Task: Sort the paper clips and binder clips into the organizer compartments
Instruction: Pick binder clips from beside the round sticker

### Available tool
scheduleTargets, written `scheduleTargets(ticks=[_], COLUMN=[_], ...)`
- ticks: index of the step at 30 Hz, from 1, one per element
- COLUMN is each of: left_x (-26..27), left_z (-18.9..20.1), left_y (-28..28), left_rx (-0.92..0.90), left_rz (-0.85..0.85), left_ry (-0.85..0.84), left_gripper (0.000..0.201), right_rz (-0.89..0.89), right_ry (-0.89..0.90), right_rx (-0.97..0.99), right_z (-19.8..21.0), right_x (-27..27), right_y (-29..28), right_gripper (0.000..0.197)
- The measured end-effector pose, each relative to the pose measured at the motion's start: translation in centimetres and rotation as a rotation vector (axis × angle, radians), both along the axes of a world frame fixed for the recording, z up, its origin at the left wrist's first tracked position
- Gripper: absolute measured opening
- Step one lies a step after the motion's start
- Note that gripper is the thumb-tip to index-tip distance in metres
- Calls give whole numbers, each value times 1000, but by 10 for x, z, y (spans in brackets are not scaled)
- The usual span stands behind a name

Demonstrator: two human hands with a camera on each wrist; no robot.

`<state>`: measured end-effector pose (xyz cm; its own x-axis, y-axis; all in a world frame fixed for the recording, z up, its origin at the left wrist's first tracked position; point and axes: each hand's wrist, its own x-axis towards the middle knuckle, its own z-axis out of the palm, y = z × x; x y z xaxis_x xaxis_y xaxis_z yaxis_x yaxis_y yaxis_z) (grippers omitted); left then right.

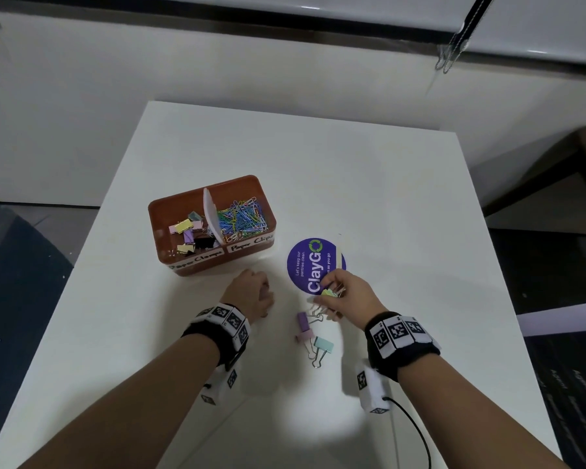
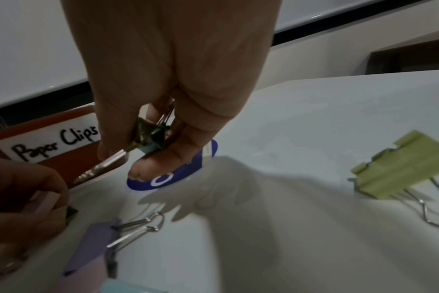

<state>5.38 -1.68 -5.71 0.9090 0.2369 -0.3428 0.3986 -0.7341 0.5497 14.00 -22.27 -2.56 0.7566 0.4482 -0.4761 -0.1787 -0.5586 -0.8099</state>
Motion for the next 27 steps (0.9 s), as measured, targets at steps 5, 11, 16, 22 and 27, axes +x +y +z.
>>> scheduleTargets(ticks=[5,11,16,22,27], left_x=[-13,-43,-52,-19,5], left_z=[5,29,86,123,108], left_y=[11,39,87,138,140], left_rx=[69,42,37,108,20], left_rz=[43,92,154,365,431], left_ry=[144,85,-174,-227,-148], left_gripper=[25,22,18,25,44], right_rz=[55,141,251,200,174], right_ry=[-61,-217,-331,-405,-448], right_rx=[-14,-3,62,75,0], right_z=[16,42,68,79,88], right_x=[-6,-7,-10,-10,-10], right_y=[14,67,142,224,229], right_gripper=[47,24,13,19,31])
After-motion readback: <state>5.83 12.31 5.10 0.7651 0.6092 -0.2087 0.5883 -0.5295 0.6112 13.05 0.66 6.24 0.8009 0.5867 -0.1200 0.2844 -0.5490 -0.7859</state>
